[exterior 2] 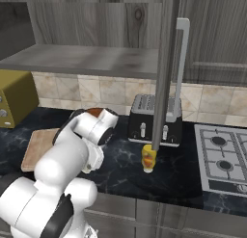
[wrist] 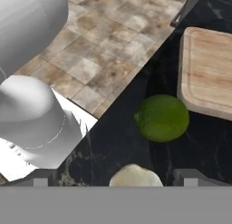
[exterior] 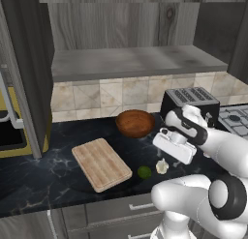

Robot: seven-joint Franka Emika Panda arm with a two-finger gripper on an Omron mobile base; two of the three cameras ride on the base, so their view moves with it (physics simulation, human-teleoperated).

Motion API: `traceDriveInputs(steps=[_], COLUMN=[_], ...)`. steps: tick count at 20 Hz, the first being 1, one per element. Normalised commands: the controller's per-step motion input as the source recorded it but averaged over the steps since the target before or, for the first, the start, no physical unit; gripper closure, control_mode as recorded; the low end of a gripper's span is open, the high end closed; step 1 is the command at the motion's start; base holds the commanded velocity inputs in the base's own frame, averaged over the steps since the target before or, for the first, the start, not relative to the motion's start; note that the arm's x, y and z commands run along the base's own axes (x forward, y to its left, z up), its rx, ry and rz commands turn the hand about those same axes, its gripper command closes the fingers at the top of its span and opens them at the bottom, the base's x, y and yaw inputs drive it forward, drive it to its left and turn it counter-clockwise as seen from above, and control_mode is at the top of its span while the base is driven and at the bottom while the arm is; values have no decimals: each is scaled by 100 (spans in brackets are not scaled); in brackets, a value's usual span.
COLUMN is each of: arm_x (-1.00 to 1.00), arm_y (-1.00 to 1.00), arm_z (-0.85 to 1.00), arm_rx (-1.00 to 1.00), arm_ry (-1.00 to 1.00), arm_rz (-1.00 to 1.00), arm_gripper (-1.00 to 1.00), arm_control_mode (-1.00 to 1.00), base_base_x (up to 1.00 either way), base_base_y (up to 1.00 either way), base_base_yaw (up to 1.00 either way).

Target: Open the cabinet. Place the bowl and condiment on the counter. Then place the lime and garlic on the cutting board.

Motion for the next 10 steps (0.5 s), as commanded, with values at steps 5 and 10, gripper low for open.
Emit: traceDriveInputs(steps=[5,10], arm_x=[1,6], arm_y=[-5,0], arm_z=[0,0], arm_rx=[-7,-3], arm_ry=[2,0], arm_rz=[0,0], arm_gripper=[-100,-100], arm_control_mode=[-100,-100], base_base_x=[0,0], base_base_y=[0,0], base_base_yaw=[0,0])
